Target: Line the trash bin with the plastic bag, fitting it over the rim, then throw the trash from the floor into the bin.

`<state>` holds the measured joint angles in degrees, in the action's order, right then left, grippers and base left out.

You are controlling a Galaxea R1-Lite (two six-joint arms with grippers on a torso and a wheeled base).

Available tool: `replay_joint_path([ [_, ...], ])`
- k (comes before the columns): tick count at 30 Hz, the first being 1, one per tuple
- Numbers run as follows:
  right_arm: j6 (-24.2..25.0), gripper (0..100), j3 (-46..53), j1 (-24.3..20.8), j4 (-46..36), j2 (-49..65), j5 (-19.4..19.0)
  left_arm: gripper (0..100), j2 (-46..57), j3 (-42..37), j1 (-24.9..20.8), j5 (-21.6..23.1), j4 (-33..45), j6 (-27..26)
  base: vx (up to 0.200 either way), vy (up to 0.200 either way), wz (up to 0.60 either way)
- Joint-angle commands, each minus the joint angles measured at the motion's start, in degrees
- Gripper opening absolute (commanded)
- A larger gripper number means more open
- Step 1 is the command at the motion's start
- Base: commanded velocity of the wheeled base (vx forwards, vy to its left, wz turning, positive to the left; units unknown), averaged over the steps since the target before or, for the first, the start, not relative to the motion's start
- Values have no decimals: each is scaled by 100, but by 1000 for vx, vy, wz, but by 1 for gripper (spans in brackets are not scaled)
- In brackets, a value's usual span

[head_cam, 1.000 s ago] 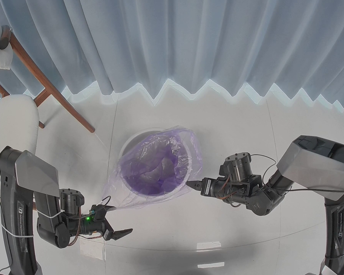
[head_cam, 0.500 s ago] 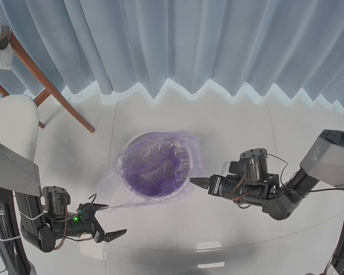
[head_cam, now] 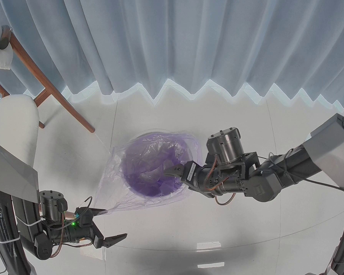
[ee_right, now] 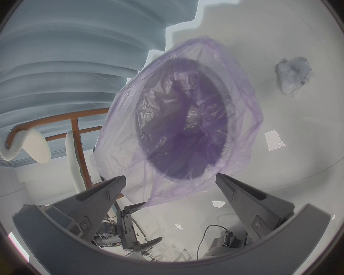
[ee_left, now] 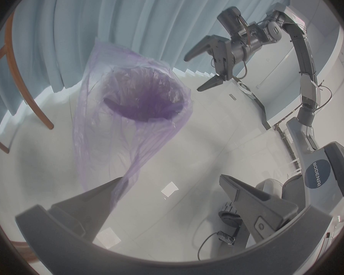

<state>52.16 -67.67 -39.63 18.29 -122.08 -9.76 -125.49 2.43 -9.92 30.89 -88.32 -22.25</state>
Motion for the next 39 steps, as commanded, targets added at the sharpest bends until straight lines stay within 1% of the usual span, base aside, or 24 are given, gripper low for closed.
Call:
replay_joint_path([
  [1, 110, 100, -581, -247, -159, -563, 27, 100, -389, -172, -18, -57, -54, -25, 0, 0, 0],
  [4, 101, 100, -642, -264, -167, -668, 62, 100, -802, 65, -45, -57, -54, 19, 0, 0, 0],
  [5, 101, 100, -642, -264, -167, -668, 62, 100, -802, 65, -45, -57, -54, 19, 0, 0, 0],
  [7, 101, 100, -642, -264, -176, -747, 124, 100, -881, 425, -45, -57, -62, 28, 0, 0, 0],
  [10, 101, 100, -633, -256, -247, -765, 194, 100, -898, 619, -36, -74, -54, 28, 0, 0, 0],
  [13, 110, 100, -669, -229, -642, -747, 265, 100, -872, 830, -54, -83, -71, -43, 0, 0, 0],
  [15, 110, 100, -651, -229, -686, -739, 273, 100, -810, 944, -98, 31, -71, -52, 0, 0, 0],
  [18, 110, 100, -642, -256, -686, -739, 273, 100, -520, 1093, -89, 400, -71, -52, 0, 0, 0],
  [20, 110, 100, -669, -256, -686, -756, 273, 100, -424, 1076, -62, 479, -71, -52, 0, 0, 0],
  [25, 101, 100, -862, -264, -695, -932, 273, 100, -11, 636, 17, 532, -71, -131, 0, 0, 0],
  [28, 101, 100, -1020, -256, -704, -1037, 308, 100, 121, 452, 17, 646, -62, -131, 0, 0, 0],
  [29, 101, 100, -1205, -229, -730, -1117, 352, 100, 279, 337, 26, 752, -62, -122, 0, 0, 0],
  [35, 119, 100, -1811, -220, -1416, -1389, 388, 100, 517, 522, 166, 752, -62, -87, 0, 0, 0],
  [39, 110, 100, -2215, -212, -1679, -1547, 563, 100, 534, 680, 175, 752, -71, -87, 0, 0, 0],
])
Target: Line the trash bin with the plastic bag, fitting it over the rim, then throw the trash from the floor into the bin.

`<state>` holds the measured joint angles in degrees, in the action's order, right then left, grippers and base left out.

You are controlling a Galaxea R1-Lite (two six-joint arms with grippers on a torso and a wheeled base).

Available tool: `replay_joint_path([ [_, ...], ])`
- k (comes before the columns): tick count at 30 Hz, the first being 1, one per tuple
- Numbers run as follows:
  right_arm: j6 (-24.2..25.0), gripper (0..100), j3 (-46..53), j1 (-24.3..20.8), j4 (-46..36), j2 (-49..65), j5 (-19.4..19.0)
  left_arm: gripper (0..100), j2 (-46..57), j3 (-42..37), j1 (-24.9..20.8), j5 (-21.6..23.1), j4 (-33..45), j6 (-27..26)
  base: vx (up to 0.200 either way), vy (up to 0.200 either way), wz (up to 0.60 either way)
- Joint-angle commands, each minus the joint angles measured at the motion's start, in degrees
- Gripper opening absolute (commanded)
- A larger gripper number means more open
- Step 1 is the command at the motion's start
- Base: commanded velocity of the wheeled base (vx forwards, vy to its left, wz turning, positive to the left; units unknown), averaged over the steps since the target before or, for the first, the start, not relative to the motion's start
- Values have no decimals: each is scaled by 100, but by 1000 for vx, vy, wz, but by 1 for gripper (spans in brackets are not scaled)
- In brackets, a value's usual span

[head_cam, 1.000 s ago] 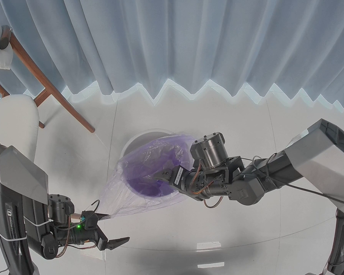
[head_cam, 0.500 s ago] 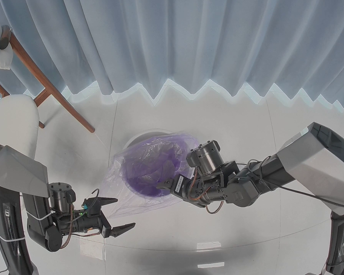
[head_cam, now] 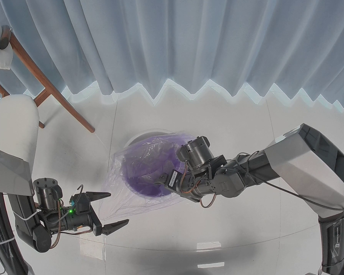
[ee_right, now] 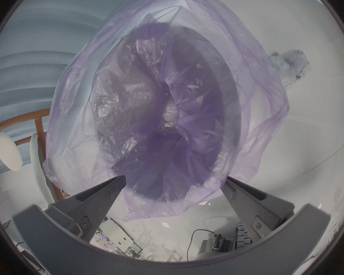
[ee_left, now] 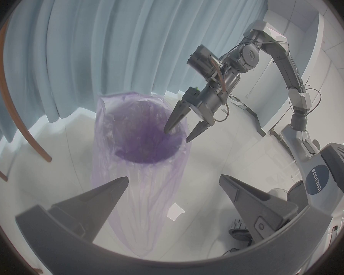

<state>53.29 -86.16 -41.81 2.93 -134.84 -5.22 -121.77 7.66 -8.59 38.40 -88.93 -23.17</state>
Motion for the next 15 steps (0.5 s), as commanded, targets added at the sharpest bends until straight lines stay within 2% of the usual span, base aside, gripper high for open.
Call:
replay_joint_path([
  [1, -2, 100, -480, 15, -205, -332, 170, 100, 189, 228, 42, 1, -10, 6, 0, 0, 0],
  [5, -2, 100, -832, 33, -495, -499, 258, 100, 330, 412, -11, -17, -1, 41, 0, 0, 0],
  [9, -2, 100, -1386, 33, -1163, -772, 451, 100, 523, 526, -107, -26, -1, 41, 0, 0, 0],
  [15, -11, 100, -1816, 68, -1312, -1036, 645, 100, 637, 421, -257, -26, -1, 41, 0, 0, 0],
])
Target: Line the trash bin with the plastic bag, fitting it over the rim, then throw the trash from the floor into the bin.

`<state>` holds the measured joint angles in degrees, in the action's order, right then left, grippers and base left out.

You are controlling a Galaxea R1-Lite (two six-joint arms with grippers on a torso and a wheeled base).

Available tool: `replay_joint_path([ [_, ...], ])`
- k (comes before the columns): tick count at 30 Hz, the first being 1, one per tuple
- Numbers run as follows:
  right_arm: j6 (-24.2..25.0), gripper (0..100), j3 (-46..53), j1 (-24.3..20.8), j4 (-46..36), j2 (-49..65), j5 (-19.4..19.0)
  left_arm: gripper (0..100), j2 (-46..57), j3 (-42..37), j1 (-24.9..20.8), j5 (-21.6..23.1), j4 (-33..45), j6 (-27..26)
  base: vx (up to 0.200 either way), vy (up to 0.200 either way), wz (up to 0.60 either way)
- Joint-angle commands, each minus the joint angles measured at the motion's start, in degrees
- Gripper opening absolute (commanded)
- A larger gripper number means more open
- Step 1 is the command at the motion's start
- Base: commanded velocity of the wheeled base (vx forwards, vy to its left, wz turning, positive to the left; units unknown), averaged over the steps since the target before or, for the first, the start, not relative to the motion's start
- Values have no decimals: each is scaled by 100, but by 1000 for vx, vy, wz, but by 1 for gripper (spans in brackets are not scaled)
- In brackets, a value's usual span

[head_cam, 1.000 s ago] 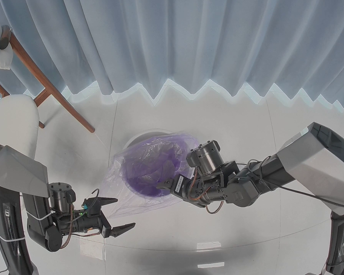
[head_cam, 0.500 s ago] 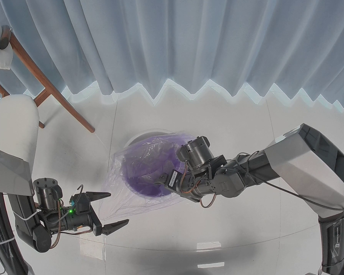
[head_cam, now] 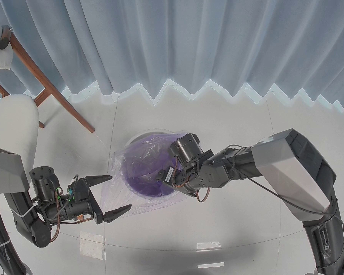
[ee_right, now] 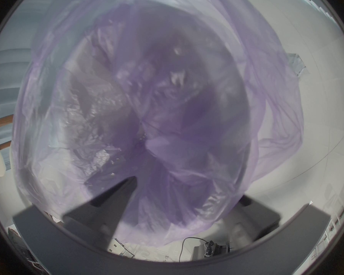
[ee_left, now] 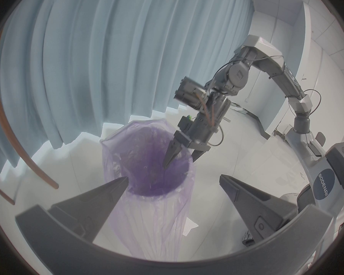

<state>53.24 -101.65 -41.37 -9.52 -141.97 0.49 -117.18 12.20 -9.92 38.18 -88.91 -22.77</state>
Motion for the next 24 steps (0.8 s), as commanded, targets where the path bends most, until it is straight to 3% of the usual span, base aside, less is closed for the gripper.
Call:
replay_joint_path([
  [1, -15, 0, -259, 24, -67, -331, 74, 100, 178, -34, -124, -4, -4, 1, 0, 0, 0],
  [6, -103, 0, -251, 24, -129, -419, 136, 100, 195, 19, -106, -4, -4, 1, 0, 0, 0],
  [11, -551, 0, -303, 174, -542, -243, 250, 100, 142, 45, -71, -4, -4, 1, 0, 0, 0],
  [14, -876, 0, -347, 297, -885, -59, 259, 100, 142, 63, -80, -12, -4, 10, 0, 0, 0],
  [16, -1421, 0, -330, 508, -1245, 187, 259, 100, 151, 221, -80, -30, -4, 10, 0, 0, 0],
  [19, -1861, 0, -294, 657, -1632, 425, 276, 100, 160, 397, -71, -39, -4, 18, 0, 0, 0],
  [24, -2195, 0, -163, 692, -1878, 697, 742, 100, 134, 450, -71, -223, 5, 212, 0, 0, 0],
])
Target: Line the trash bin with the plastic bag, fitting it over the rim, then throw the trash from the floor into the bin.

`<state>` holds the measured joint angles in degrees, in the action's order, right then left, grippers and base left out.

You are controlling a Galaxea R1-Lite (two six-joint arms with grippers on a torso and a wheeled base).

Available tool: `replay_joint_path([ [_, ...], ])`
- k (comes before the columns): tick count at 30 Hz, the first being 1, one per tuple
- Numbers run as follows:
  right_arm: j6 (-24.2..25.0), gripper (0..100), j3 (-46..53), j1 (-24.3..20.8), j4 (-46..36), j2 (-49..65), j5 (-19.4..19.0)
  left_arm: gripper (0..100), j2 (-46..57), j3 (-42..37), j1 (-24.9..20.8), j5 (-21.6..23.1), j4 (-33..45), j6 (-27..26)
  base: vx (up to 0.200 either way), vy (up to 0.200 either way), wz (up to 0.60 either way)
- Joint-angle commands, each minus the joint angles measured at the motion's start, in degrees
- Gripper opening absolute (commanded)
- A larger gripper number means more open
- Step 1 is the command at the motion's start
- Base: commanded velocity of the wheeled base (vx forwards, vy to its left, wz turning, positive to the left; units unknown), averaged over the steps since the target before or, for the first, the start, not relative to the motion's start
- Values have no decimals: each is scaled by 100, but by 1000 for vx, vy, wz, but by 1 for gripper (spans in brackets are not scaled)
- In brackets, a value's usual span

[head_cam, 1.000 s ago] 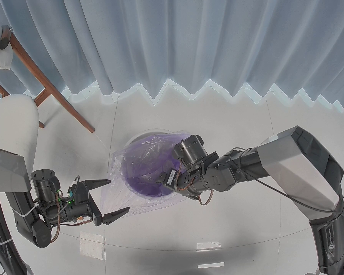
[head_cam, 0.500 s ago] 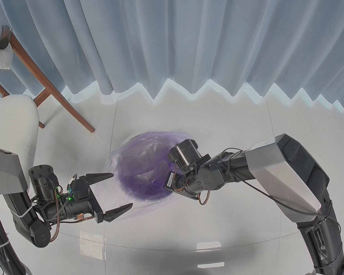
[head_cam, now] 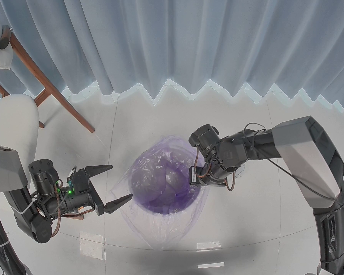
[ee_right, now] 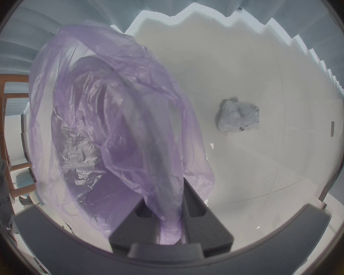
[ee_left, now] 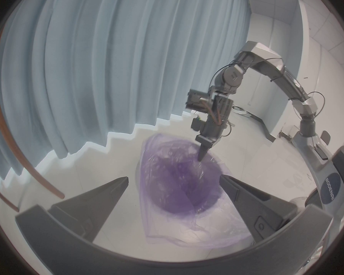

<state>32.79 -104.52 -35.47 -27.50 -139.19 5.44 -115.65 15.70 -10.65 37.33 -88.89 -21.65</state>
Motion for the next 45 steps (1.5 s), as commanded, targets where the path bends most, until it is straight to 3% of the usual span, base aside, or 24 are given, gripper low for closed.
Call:
replay_joint_path([
  [1, -186, 0, 169, 102, -80, 454, 291, 100, -36, 117, 2, -252, 4, 152, 0, 0, 0],
  [5, -238, 0, 222, 58, -27, 516, 309, 100, -318, 363, -33, -648, 4, 706, 0, 0, 0],
  [11, -238, 0, 231, 32, -27, 613, 300, 100, -757, 917, -7, -727, 12, 1532, 0, 0, 0],
  [17, -238, 0, 283, 41, -10, 630, 300, 100, -1460, 1286, 37, -947, 4, 1506, 0, 0, 0],
  [27, -238, 0, 283, -21, -1, 613, 300, 100, -1645, 1321, 107, -964, 4, 1497, 0, 0, 0],
  [28, -238, 0, 283, -21, -1, 604, 300, 0, -1645, 1321, 125, -964, 4, 1497, 0, 0, 0],
  [39, -396, 0, 723, -12, 157, 788, 256, 0, -1715, 1594, 362, -929, 4, 1717, 0, 0, 0],
  [43, -801, 0, 1417, -12, 869, 982, 72, 0, -1689, 1752, 345, -929, 4, 2086, 0, 0, 0],
  [45, -1161, 0, 2024, -12, 1608, 1157, -271, 0, -1689, 1910, 336, -938, 4, 2271, 0, 0, 0],
])
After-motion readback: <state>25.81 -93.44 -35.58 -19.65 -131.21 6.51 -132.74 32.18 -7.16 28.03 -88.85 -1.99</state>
